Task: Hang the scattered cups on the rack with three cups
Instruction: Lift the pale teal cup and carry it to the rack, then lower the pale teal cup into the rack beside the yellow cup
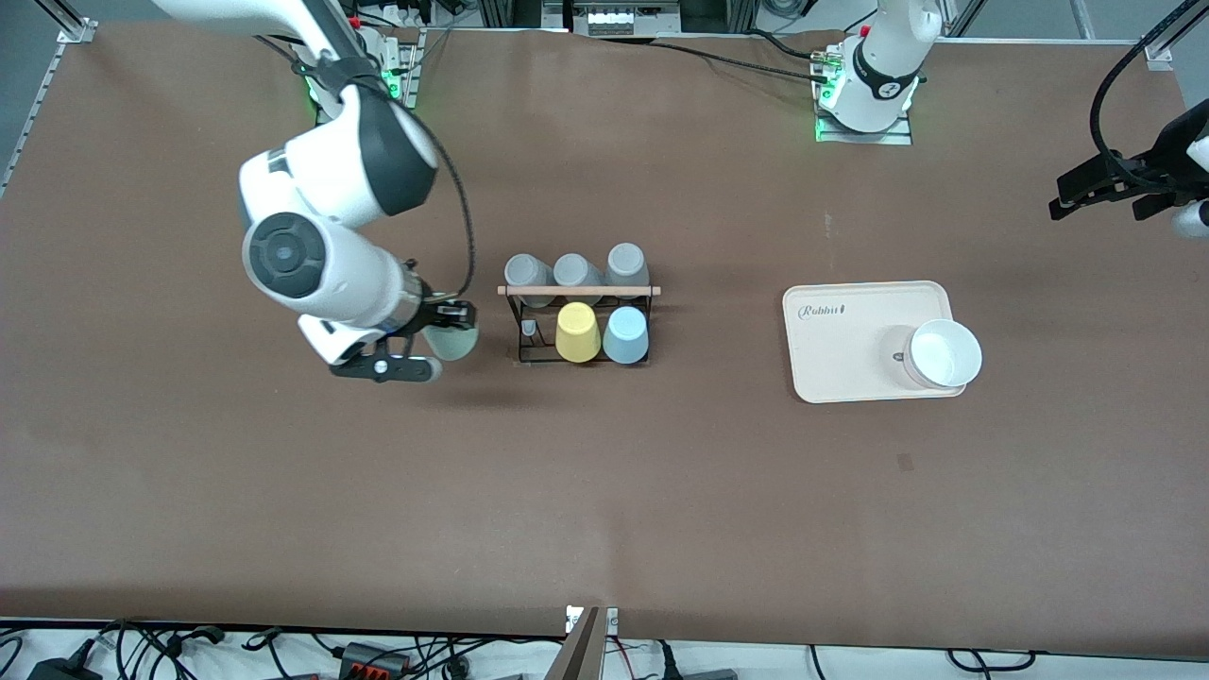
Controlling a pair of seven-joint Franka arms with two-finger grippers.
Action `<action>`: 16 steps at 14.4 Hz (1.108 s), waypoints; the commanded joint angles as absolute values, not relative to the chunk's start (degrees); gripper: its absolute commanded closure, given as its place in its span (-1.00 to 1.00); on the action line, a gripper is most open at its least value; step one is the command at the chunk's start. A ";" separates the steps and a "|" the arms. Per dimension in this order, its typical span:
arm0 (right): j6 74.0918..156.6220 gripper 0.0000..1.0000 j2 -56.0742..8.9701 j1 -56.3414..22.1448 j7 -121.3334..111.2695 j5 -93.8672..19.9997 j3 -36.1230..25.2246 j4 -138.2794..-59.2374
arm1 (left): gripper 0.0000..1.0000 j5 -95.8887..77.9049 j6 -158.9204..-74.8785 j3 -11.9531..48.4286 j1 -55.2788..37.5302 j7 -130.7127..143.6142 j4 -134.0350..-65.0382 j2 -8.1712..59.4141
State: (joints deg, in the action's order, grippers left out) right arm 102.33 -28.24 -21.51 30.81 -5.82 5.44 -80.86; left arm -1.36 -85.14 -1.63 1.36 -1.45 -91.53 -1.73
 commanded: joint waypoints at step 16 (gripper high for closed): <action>103.01 0.58 -40.78 -29.53 46.32 -5.62 5.10 -72.25 | -1.00 -1.76 -83.76 -1.76 1.67 -2.37 -90.62 -1.32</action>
